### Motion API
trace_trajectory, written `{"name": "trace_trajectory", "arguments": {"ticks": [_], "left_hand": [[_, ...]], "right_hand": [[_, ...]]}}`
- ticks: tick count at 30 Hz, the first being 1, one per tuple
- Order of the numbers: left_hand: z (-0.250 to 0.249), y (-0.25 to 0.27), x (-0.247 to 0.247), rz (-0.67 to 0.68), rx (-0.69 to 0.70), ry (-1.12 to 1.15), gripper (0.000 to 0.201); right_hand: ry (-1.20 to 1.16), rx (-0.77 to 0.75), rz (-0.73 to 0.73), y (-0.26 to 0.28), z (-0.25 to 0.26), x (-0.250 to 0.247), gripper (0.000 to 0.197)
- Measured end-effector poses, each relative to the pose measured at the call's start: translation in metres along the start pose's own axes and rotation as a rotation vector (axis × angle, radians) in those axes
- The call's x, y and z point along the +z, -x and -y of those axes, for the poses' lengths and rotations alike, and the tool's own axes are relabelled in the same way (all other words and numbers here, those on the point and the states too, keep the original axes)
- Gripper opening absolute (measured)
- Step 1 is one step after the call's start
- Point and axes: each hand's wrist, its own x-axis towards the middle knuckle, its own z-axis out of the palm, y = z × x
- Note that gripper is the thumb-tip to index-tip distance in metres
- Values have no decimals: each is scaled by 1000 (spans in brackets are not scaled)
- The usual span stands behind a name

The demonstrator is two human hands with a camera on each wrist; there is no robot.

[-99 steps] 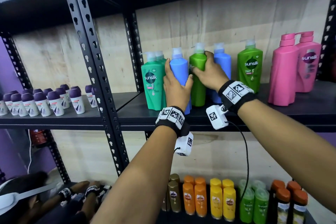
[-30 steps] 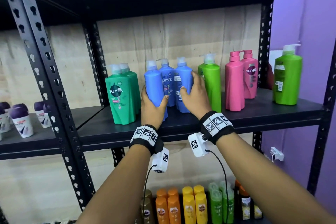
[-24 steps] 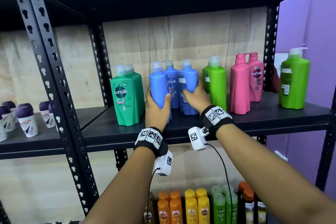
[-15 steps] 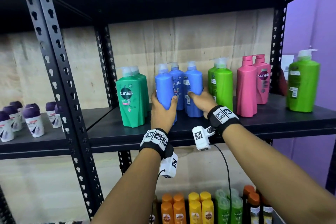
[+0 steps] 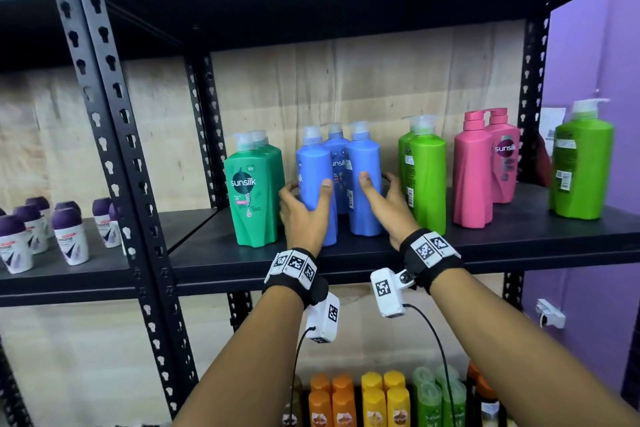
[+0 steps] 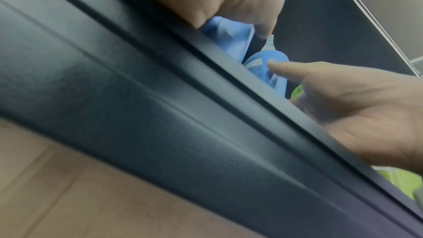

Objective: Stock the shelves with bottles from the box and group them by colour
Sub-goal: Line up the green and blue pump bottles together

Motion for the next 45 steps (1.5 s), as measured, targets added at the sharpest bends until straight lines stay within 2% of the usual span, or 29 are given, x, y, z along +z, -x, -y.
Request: {"name": "trace_trajectory", "arguments": {"ticks": [2,4,8,13,18,23,27,29,32,34,37,41,45], "left_hand": [[0,0,-1,5,-16,10,81],[0,0,-1,36,-34,11,70],[2,1,1,12,-16,-49,56],[1,7,6,-91,92,-88,73],[2,11,6,-135,198,-148,90],[0,14,6,-166,177,-245,98],[-2,16,7,-179,158,-282,100],[-3,17,6,-178,151,-296,101],[-4,17,5,-169,141,-309,102],[-5,17,5,-160,137,-301,103],[-3,17,4,-134,145,-247,102],[-1,19,4,-105,175,-276,108],[-1,19,3,-95,166,-264,112]], "right_hand": [[-28,38,7,3,1,0,102],[-34,74,51,4,3,0,103],[-50,75,96,9,7,0,84],[-68,77,98,14,12,-2,99],[-42,67,97,14,10,-4,83],[-22,4,162,14,9,-4,102],[-89,47,109,12,5,-6,97],[-202,61,122,11,3,-5,92],[-275,58,117,12,2,-3,95],[-193,28,80,13,0,-2,96],[6,-48,42,14,-3,-1,85],[76,-99,45,14,-5,-2,86],[233,-213,41,16,-7,1,68]]}}
